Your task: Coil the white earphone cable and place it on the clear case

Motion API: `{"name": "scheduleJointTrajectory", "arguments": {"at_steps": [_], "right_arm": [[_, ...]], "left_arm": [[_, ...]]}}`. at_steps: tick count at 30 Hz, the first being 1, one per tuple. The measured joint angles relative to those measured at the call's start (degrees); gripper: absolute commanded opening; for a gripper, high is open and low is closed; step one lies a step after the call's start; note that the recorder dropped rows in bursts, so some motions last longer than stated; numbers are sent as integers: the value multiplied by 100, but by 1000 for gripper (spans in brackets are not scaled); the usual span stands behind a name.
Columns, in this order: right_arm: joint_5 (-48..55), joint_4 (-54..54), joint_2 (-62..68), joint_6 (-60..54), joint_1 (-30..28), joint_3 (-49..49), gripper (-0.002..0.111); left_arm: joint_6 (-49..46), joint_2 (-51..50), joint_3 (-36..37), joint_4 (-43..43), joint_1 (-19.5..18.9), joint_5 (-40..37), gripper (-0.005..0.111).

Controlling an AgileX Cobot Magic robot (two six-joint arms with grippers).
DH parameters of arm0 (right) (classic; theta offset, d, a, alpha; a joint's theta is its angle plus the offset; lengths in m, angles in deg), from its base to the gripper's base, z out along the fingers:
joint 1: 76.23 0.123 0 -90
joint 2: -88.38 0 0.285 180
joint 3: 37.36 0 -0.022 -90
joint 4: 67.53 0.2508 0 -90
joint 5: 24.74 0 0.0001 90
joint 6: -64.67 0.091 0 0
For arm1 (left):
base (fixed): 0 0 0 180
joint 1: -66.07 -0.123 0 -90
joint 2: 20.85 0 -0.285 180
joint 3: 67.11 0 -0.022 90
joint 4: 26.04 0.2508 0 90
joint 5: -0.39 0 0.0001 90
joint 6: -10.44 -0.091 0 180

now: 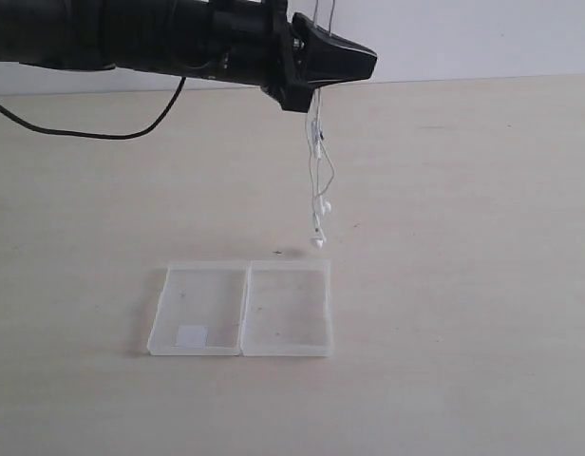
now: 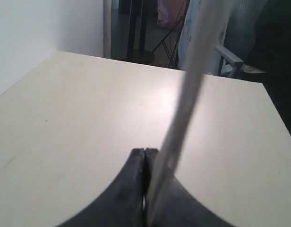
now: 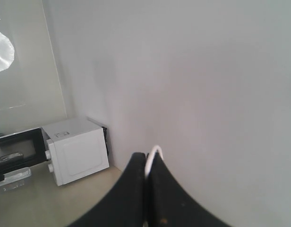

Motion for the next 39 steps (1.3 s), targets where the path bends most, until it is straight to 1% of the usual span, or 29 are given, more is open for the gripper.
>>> {"name": "scheduleJointTrajectory", "arguments": {"at_steps": [7, 10, 13, 18, 21, 29, 31, 33, 37, 39], "right_arm": [[20, -25, -259, 0, 0, 0, 0], [10, -37, -272, 6, -12, 0, 0], [-2, -37, -286, 6, -113, -12, 1], [-102, 8, -308, 22, -440, -290, 16], [-222, 8, -308, 22, -605, -520, 23], [-421, 8, -312, 22, -951, -913, 28], [-500, 8, -312, 31, -1112, -981, 31], [-615, 8, -312, 31, -1307, -1080, 36], [-917, 8, -312, 31, -1675, -1246, 51], [-1099, 8, -312, 31, -1805, -1326, 56]], "left_arm": [[451, 0, 0, 10, -574, -829, 0], [642, 54, 0, 140, -758, -1008, 0], [735, 158, 0, 329, -865, -1127, 0], [805, 376, 0, 461, -906, -1202, 0], [865, 518, 0, 487, -906, -1226, 0], [1078, 763, 0, 542, -906, -1251, 0], [1097, 800, 0, 542, -906, -1251, 0], [1118, 837, 0, 555, -906, -1251, 0], [1164, 895, 0, 567, -906, -1222, 0], [1185, 931, 0, 567, -906, -1184, 0]]}}
